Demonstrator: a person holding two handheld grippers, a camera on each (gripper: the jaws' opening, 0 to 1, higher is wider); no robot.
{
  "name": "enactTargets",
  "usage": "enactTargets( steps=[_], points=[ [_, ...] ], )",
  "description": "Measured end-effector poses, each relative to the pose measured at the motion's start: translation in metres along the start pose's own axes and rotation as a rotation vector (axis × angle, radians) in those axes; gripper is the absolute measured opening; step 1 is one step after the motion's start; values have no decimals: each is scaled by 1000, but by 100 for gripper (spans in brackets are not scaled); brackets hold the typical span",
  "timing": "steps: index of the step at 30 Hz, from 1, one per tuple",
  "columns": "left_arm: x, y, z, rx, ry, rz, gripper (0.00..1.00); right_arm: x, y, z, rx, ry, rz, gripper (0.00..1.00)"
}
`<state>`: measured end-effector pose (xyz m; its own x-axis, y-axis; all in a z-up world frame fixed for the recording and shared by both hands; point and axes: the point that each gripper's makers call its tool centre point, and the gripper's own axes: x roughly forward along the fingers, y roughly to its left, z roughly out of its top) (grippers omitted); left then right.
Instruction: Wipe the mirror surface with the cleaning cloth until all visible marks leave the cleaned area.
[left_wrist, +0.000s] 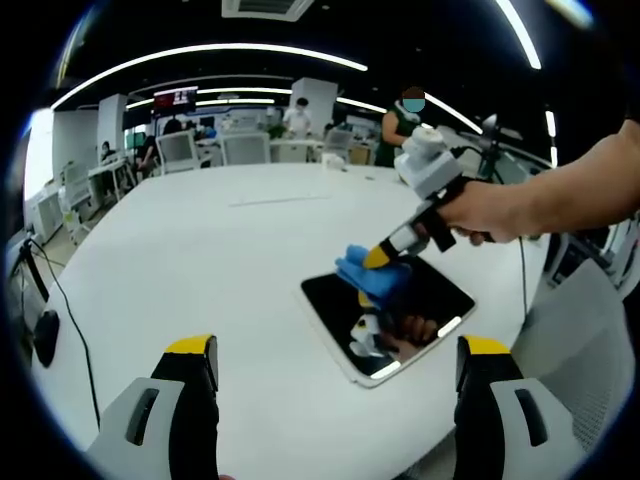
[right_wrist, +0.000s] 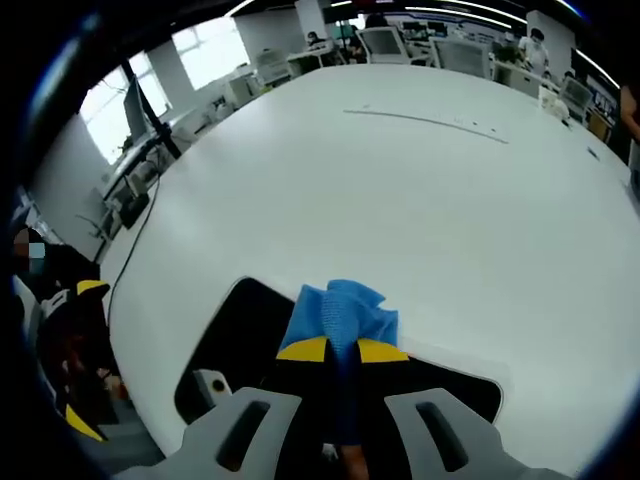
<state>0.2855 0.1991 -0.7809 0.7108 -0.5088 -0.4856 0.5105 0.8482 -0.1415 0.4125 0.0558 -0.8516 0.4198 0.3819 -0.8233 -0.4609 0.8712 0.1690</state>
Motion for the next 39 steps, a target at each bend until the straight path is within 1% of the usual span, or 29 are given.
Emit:
enactTargets(
  steps=[10,17,27,39],
  points=[
    [-2,3,2,-4,-5,10,100,-1,-2,0,-2,2,-12,3],
    [-4,3,0,-3,-4,13,100,-6,-13,-4,11,5,-25,4],
    [-2,1,5,2,-12,8,100,-11,-24,-9,19,5,-36,4],
    [-2,1,5,11,-12,9,100,-16,-38,-11,27,13,-51,4]
  ],
)
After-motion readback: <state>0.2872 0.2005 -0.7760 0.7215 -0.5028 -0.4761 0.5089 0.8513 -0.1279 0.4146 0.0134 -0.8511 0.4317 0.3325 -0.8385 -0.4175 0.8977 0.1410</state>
